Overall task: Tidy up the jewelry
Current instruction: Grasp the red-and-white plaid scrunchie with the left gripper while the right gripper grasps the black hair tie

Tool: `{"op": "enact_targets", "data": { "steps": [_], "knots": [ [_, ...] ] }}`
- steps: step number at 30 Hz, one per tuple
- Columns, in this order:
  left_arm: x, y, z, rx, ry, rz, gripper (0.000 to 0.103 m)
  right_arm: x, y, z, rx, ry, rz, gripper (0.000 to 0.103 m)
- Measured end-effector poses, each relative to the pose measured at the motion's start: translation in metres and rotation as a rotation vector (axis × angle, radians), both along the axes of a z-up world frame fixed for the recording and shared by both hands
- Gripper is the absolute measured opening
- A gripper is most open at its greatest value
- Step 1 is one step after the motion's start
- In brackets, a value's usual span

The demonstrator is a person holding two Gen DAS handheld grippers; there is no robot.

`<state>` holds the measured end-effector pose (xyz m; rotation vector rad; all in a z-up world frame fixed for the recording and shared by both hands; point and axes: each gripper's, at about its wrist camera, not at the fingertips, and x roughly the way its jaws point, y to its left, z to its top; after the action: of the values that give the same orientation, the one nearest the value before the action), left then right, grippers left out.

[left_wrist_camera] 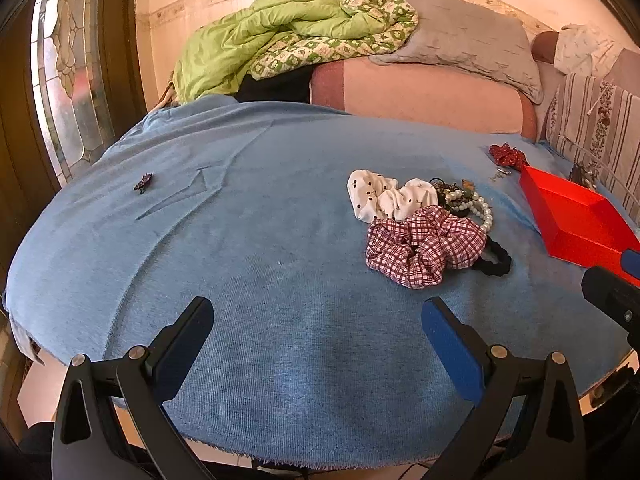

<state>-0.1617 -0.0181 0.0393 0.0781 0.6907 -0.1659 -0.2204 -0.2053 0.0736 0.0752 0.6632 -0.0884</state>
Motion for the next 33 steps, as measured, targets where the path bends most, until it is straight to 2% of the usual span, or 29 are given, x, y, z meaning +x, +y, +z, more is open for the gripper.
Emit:
{"op": "enact_targets", "data": {
  "steps": [5,7,9,14,18,22,28,31,33],
  "knots": [
    [0.004,0.003,-0.003,-0.006,0.023,0.008,0.103,0.006,0.000,0.002,0.021,0.009,0.024,0.089],
    [0.008,0.004,-0.003,-0.011,0.038,0.006,0.103,0.010,0.000,0.003,0.038,0.021,0.046,0.081],
    [0.015,0.006,0.001,-0.018,0.060,-0.004,0.103,0.016,0.000,0.004,0.058,0.030,0.079,0.078],
    [0.042,0.018,0.017,-0.057,0.055,-0.019,0.103,0.041,-0.005,0.010,0.120,0.057,0.151,0.066],
    [0.056,0.017,0.019,-0.086,0.076,-0.055,0.103,0.055,-0.014,0.003,0.189,0.072,0.154,0.057],
    [0.060,0.008,0.012,-0.099,0.107,-0.089,0.103,0.059,-0.015,-0.013,0.216,0.102,0.162,0.054],
    [0.072,-0.017,0.007,-0.107,0.137,-0.157,0.102,0.066,-0.014,-0.011,0.219,0.094,0.160,0.052],
    [0.083,-0.033,-0.003,-0.077,0.169,-0.187,0.087,0.069,-0.018,-0.014,0.232,0.096,0.135,0.052],
    [0.091,-0.041,-0.011,-0.061,0.194,-0.198,0.084,0.071,-0.021,-0.016,0.238,0.105,0.124,0.052]
  ]
}}
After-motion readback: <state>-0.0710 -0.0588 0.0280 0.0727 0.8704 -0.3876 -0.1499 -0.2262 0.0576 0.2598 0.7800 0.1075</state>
